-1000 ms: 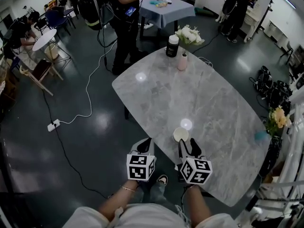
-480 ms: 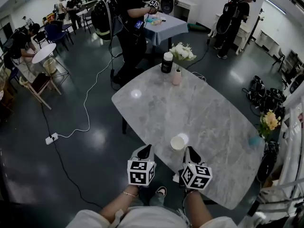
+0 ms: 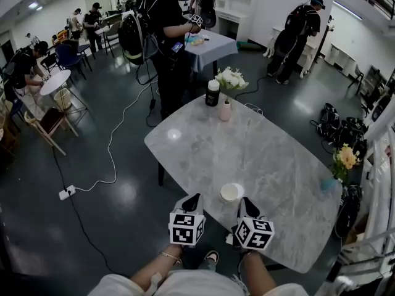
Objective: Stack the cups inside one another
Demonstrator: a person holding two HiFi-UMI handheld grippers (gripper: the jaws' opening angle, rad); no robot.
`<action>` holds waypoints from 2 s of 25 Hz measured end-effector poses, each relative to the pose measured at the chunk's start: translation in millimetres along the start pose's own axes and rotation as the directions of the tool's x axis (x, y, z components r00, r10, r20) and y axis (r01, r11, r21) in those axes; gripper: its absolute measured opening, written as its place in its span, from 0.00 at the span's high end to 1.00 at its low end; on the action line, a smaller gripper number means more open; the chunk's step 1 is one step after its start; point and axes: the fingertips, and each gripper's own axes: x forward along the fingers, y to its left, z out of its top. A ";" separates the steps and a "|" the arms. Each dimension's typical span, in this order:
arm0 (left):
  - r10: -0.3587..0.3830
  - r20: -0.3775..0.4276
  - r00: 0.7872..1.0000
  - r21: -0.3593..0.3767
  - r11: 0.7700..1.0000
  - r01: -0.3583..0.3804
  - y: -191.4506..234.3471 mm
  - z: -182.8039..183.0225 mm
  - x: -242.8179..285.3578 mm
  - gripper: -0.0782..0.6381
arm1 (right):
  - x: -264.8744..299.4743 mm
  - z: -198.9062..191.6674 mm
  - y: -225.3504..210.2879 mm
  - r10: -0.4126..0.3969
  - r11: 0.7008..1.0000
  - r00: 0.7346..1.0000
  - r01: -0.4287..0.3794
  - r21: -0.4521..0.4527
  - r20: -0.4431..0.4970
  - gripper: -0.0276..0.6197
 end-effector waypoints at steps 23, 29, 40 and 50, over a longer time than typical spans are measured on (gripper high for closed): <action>-0.220 -0.060 0.974 0.067 0.972 0.223 -42.7 -16.9 -25.2 0.90 | -87.6 -30.6 -8.1 -0.230 0.970 0.972 0.224 0.098 0.049 0.94; -0.206 -0.042 0.978 0.070 0.975 0.209 -63.2 -19.9 -32.2 0.90 | -104.4 -27.4 -24.0 -0.220 0.973 0.972 0.213 0.091 0.078 0.94; -0.185 -0.028 0.982 0.093 0.978 0.187 -99.4 -29.6 -46.1 0.90 | -128.7 -20.0 -38.0 -0.163 0.985 0.979 0.154 0.080 0.120 0.94; -0.170 -0.029 0.985 0.113 0.979 0.173 -107.6 -27.1 -53.6 0.90 | -131.1 -19.1 -32.8 -0.144 0.989 0.984 0.139 0.057 0.107 0.95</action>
